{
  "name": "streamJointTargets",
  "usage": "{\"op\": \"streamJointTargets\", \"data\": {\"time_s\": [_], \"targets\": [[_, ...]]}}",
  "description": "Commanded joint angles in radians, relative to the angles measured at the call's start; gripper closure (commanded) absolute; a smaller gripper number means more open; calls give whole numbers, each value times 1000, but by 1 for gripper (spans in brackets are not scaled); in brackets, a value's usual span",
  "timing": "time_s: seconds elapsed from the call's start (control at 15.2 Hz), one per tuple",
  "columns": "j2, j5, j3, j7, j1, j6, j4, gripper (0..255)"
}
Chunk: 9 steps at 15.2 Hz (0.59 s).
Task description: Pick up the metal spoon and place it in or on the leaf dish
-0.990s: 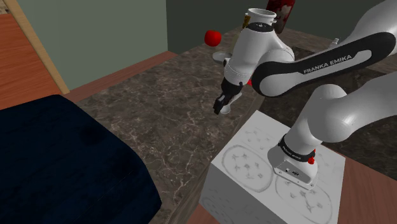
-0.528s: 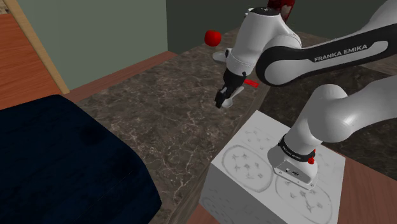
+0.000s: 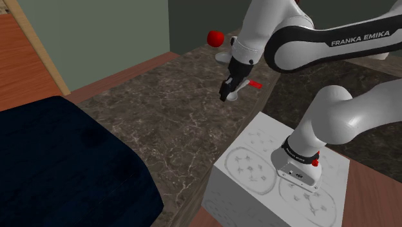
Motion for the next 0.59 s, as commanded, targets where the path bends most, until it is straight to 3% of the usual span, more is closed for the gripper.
{"op": "streamJointTargets", "data": {"time_s": [0.0,0.53], "targets": [[-12,-2,-4,-1,0,-35,22,255],[126,-91,-142,-165,-105,28,99,255]]}}
